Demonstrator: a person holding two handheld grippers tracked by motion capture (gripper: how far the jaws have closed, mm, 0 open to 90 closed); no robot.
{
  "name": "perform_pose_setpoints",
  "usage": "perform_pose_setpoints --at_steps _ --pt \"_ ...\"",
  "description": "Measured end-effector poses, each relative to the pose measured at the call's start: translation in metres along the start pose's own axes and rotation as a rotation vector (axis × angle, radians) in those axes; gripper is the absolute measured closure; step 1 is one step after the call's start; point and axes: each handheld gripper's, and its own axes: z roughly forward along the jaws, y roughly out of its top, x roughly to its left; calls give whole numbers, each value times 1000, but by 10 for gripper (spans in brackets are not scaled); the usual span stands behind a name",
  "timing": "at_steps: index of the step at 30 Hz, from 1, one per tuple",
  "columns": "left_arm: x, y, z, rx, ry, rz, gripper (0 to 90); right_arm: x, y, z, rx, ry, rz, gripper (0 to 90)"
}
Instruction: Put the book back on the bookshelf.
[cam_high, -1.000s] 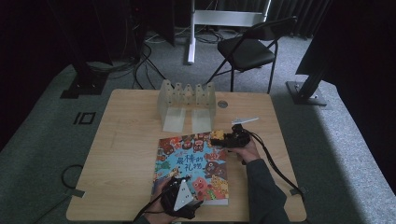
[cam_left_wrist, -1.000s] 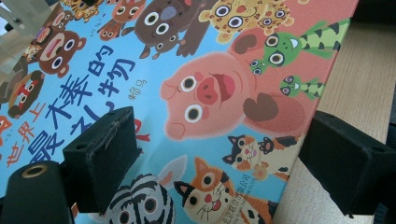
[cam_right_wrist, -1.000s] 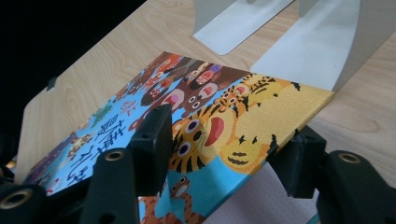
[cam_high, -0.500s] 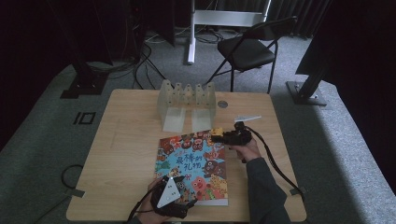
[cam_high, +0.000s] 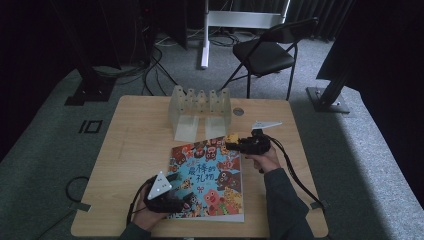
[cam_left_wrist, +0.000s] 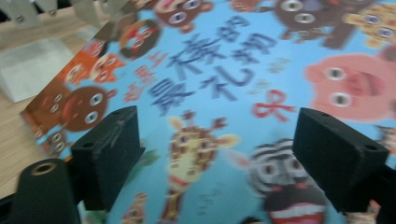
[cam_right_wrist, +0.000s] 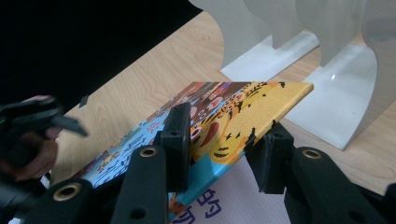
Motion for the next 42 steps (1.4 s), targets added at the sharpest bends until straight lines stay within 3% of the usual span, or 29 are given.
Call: perform_pose_setpoints --at_steps 1,2,12,16,21,26,32,38,42 --pt "13 0 -2 -5 -29 -41 164 3 2 -2 -2 -1 -14 628" --pt "19 1 -3 -3 -36 -56 164 6 3 -4 -5 -1 -24 629" --pt "50 3 1 -1 -47 -127 164 23 10 -22 -80 6 -77 675" --pt "62 5 5 -21 -58 -165 165 28 11 -28 -104 10 -93 692" --pt "80 7 10 -23 -67 -223 170 31 12 -37 -137 50 -109 720" --pt "91 8 14 -31 -73 -252 162 32 12 -43 -166 80 -120 733" --pt "103 13 24 -53 -164 -281 131 34 12 -45 -186 114 -140 741" --pt "103 21 32 -59 -263 -266 92 32 9 -44 -199 157 -144 747" --pt "107 24 37 -40 -348 -312 113 34 11 -44 -190 162 -162 746"
